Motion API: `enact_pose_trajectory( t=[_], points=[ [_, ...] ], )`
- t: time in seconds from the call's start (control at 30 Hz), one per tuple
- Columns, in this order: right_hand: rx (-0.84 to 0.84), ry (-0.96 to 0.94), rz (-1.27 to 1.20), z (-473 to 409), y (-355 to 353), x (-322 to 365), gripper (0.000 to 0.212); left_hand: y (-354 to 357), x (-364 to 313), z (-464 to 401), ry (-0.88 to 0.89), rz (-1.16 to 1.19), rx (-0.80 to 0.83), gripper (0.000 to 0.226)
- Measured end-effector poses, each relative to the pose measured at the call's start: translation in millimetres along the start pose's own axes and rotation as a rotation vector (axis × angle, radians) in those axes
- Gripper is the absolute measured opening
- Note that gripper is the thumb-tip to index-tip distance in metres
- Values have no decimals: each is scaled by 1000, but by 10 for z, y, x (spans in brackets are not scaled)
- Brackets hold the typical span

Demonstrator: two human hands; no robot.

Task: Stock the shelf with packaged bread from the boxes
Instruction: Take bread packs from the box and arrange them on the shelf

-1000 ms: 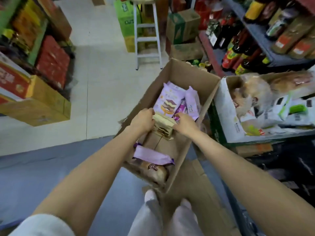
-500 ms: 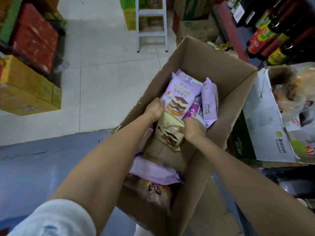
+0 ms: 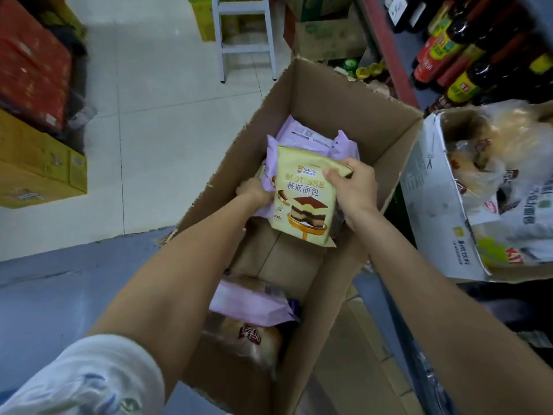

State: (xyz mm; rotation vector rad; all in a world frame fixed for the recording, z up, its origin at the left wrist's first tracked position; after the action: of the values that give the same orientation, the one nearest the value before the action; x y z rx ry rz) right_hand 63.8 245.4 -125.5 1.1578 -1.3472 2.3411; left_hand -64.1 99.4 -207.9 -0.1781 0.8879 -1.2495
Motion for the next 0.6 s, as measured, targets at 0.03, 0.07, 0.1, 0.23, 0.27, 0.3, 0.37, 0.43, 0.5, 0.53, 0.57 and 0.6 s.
enact_pose_trajectory(
  t=[0.03,0.07,0.1,0.23,0.27,0.3,0.37,0.43,0.5,0.53,0.57,0.6],
  points=[
    [-18,-14,-9,31,-33,37,15,-16,-17,28,23,-22,-21,44],
    [-43,-19,-25,67,-80,77,14,-57,-42,105,46,-11,-48,49],
    [-72,-6,-57,96,-126,92,14,-101,-64,175,78,16,-83,55],
    [-194,95,-203,237,-379,180,20,-372,-172,749,191,394,-252,47],
    [-214,120,-237,309,-459,231,24,-432,-225,921,208,439,-272,47],
    [-227,139,-279,372,-531,268,30,-484,-300,1079,240,451,-283,47],
    [-208,190,-324,570,-690,352,50,-568,-495,1380,299,422,-274,47],
    [-104,200,-459,806,-857,463,70,-681,-708,1678,365,374,-295,49],
    [-10,123,-561,1101,-1162,623,77,-796,-951,1988,445,337,-322,49],
    [-15,59,-548,1220,-1369,658,75,-831,-1101,2162,488,332,-313,50],
    [-46,10,-515,1355,-1602,691,68,-850,-1266,2335,533,339,-294,51],
    [-107,-21,-499,1500,-1866,718,56,-851,-1450,2514,573,347,-271,52]
  ],
)
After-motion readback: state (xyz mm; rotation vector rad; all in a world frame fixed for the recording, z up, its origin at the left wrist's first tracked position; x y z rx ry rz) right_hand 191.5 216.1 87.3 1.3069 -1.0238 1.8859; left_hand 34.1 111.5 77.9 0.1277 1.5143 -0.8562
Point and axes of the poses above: each hand's wrist, its own z-axis away from the middle knuckle, its own y-axis out of the palm, x = y × z, the point moved 7 cm from there along -z, towards the middle knuckle, and after that the axes turned 11 degrees about z, right-handed, at the moved point
